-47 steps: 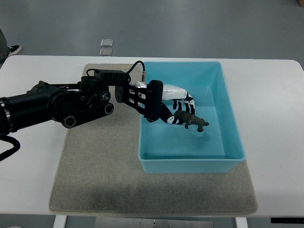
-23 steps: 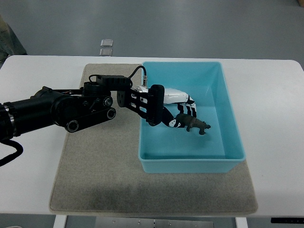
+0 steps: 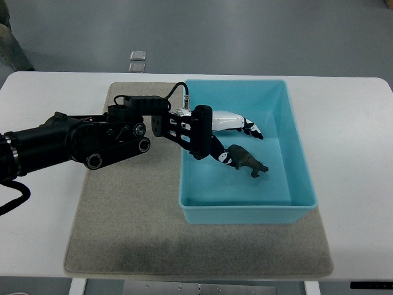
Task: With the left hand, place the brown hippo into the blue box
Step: 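Open the left hand to release the hippo into the box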
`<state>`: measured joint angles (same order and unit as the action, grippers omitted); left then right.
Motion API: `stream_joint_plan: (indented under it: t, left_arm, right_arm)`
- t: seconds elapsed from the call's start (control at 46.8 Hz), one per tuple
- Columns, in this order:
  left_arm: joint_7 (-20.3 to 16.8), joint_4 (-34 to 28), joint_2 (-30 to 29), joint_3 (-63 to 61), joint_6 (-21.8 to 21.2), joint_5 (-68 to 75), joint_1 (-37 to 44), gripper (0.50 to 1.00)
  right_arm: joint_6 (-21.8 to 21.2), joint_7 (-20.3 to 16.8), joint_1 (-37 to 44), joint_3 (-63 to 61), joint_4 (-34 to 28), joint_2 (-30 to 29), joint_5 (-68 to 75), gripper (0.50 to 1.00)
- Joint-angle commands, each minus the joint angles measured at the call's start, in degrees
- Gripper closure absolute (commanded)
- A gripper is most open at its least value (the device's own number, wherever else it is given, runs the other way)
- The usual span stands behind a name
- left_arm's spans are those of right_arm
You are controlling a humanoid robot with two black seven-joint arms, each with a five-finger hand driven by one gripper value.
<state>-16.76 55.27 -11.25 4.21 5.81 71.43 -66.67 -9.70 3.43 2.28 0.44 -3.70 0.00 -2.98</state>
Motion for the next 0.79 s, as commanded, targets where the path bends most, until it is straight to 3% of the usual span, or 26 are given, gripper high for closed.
stream_joint_plan:
  t: [0.0, 0.086, 0.15, 0.492, 0.77]
  left_arm:
    - [-0.03, 0.01, -0.26, 2.29, 0.08, -0.15, 0.22, 0.617]
    - [-0.03, -0.08, -0.61, 4.75, 0.08, -0.33, 0.22, 0.609]
    - [-0.03, -0.08, -0.70, 7.12, -0.01, -0.77, 0.31, 0.562]
    - [-0.03, -3.42, -1.40, 17.84, -0.01, -12.54, 3.91, 0.559]
    - [-0.03, -4.12, -5.88, 22.68, -0.01, -23.52, 4.35, 0.559]
  right_arm:
    - [0.04, 0.00, 0.00, 0.00, 0.01, 0.00, 0.08, 0.564]
    - [0.04, 0.00, 0.00, 0.00, 0.01, 0.00, 0.08, 0.564]
    - [0.04, 0.00, 0.00, 0.00, 0.01, 0.00, -0.01, 0.564]
    - [0.04, 0.00, 0.00, 0.00, -0.08, 0.00, 0.08, 0.562]
    - [0.04, 0.00, 0.00, 0.00, 0.01, 0.00, -0.01, 0.564]
